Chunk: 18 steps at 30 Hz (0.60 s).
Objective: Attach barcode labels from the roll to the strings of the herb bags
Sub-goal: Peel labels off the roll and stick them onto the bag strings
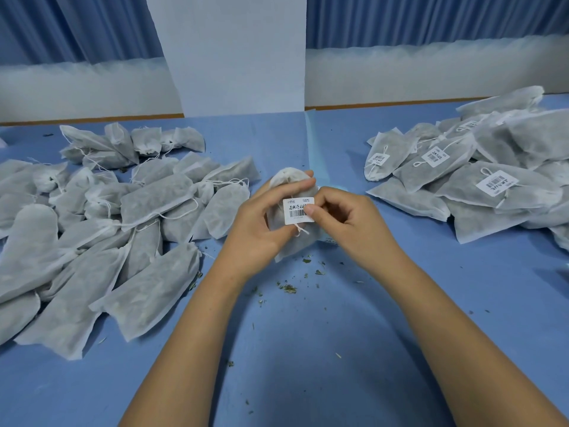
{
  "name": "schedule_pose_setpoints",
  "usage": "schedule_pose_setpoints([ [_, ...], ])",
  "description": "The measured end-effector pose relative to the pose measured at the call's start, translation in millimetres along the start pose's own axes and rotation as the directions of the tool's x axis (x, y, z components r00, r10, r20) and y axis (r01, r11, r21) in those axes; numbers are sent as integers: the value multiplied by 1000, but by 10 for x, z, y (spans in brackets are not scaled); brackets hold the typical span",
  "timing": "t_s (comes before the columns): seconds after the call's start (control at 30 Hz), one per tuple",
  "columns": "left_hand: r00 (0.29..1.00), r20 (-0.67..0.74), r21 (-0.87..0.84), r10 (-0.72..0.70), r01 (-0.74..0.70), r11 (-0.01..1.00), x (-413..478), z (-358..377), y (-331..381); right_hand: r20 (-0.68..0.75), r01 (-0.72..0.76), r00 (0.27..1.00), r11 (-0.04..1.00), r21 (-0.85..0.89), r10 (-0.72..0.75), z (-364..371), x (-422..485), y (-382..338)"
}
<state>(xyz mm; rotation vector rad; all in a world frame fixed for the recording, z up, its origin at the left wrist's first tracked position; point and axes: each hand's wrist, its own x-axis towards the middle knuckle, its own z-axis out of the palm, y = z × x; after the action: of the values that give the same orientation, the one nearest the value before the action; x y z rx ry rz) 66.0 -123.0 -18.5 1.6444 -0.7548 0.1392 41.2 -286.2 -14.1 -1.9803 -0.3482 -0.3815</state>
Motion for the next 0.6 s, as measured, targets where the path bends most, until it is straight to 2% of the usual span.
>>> schedule_pose_setpoints([
  [0.2,998,50,38,34,-36,999,-20,20,58,-131,-17,991,996,-87,5,38,-5,-8],
  [0.33,999,0,-22,38,-38,999,-16,30,68,-226,-19,973,970,-243,-37,49,-16,-5],
  [0.43,998,-56,-46,29,-32,998,-10,41,61,-286,-111,958,923,-368,1,26,-19,-28],
  [0.5,996,-93,-57,10,-15,998,-8,19,65,-337,-123,941,941,-315,10,2,-11,-44],
  [0.6,993,-115,-55,14,-21,998,-2,-35,78,-311,-51,950,998,-29,39,-4,6,-88],
])
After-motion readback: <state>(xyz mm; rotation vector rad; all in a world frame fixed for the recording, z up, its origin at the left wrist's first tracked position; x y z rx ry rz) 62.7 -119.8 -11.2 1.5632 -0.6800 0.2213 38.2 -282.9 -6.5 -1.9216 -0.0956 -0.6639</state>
